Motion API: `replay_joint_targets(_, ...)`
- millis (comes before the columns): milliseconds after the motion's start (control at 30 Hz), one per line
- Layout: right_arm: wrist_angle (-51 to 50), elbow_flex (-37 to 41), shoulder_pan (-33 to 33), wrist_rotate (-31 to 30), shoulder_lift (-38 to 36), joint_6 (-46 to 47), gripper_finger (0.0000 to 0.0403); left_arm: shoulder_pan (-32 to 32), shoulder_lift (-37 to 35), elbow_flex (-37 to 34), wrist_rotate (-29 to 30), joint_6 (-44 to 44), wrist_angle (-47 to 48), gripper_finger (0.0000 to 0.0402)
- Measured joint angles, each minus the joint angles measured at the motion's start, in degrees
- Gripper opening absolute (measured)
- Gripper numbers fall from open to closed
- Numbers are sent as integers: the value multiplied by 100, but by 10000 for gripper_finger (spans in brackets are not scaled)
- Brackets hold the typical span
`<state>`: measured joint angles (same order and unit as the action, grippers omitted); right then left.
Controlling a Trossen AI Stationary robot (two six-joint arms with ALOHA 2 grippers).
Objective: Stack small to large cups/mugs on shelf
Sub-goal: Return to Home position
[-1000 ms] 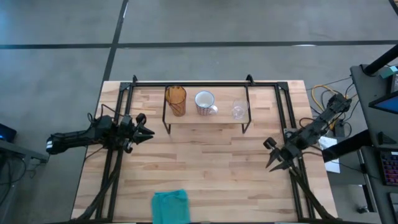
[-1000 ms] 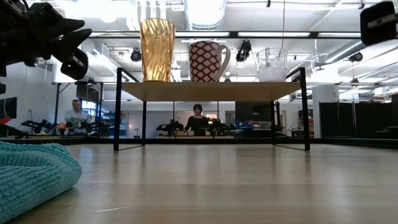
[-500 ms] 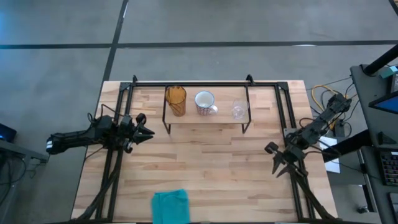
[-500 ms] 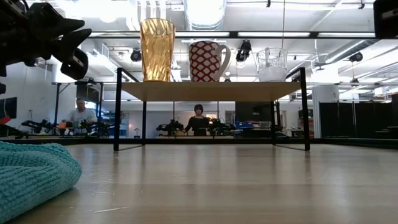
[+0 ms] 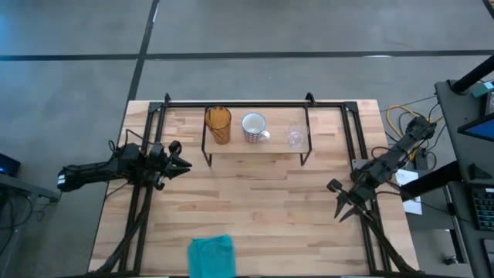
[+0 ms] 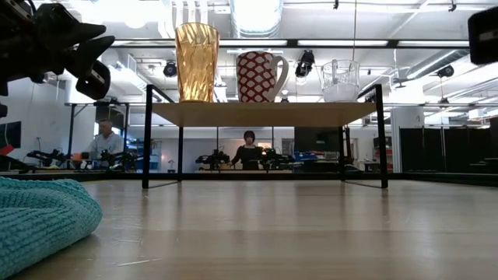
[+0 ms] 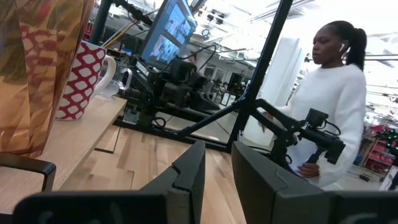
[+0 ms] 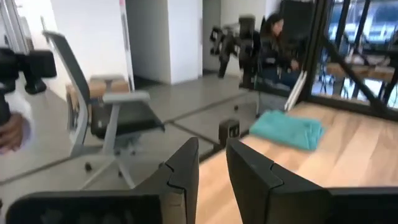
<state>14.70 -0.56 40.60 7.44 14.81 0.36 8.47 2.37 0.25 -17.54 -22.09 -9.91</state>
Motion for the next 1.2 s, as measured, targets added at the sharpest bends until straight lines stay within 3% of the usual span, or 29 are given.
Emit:
replay_joint_targets(667, -1343, 0, 0, 0, 36, -378, 77, 2, 2, 0, -2, 0, -2, 66)
replay_joint_targets(1200, -1322, 0, 0, 0, 35, 608, 77, 2, 0, 0, -2, 0, -5, 66)
